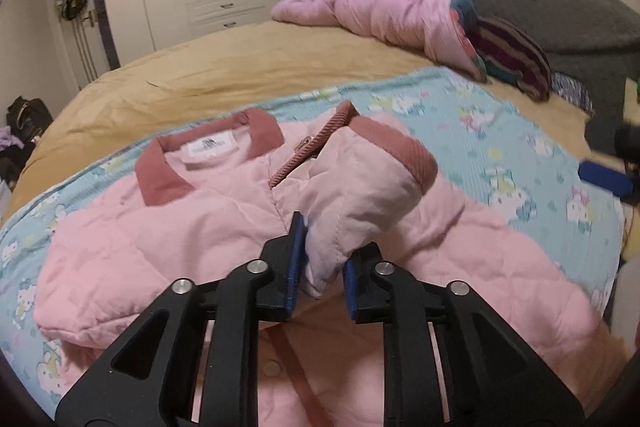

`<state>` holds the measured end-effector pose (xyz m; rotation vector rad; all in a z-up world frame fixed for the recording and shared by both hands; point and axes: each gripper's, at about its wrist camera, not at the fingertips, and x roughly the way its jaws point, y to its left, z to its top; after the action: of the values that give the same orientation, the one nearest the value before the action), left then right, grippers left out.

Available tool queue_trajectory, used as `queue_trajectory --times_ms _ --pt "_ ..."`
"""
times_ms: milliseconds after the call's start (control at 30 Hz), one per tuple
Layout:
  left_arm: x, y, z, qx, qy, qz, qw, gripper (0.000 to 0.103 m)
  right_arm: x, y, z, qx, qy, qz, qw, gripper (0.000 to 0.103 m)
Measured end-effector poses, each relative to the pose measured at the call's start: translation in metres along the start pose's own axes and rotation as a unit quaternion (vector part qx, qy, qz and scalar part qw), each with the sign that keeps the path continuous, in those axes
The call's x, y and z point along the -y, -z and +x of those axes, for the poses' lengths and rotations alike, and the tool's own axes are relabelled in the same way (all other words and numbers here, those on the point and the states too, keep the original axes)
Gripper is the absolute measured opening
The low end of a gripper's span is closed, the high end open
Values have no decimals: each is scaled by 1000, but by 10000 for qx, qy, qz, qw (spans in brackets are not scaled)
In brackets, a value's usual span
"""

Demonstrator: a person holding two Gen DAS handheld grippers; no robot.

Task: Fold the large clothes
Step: 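Carry the held sleeve across the jacket front and lower it with the left tool, then open the left tool and move the right tool to the dark pink trimmed front edge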

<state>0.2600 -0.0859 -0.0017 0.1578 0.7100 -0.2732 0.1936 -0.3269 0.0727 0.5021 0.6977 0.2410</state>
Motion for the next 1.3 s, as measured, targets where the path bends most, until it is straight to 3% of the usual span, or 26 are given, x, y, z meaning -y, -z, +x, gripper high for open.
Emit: queue_trajectory --times_ms 67,367,467,500,533,567,700,833,1000,1167,1300 --pt "6 6 7 -129 28 70 9999 15 0 1 2 -24 1 -4 10000 99" --pt "19 27 16 -543 269 267 9978 40 1 4 16 -262 -91 76 9996 99" --pt "20 32 14 -630 319 268 9971 46 1 5 29 -545 -488 259 9970 99" --pt "20 34 12 -651 390 257 9968 63 3 5 35 -665 -679 438 9945 99" --pt "20 35 11 -651 409 237 9968 86 4 5 40 -752 -848 575 9919 99" --pt "19 36 6 -621 459 189 9968 91 5 5 49 -873 -1076 740 9876 99" --pt "4 40 -12 -605 688 -82 9958 91 -1 1 75 -1187 -1303 925 9800 99" --pt "-26 42 -36 -443 519 -362 9970 94 -14 -4 102 -1381 -1235 706 9802 99" --pt "-95 47 -69 -205 -52 -1023 9945 94 -22 -7 138 -1542 -1002 613 9810 99" --pt "-163 58 -90 -149 -756 -1729 9819 94 -27 -4 162 -1641 -670 494 9829 99" --pt "-203 65 -103 -64 -1002 -2171 9710 94 -30 1 177 -1757 -531 461 9819 99"
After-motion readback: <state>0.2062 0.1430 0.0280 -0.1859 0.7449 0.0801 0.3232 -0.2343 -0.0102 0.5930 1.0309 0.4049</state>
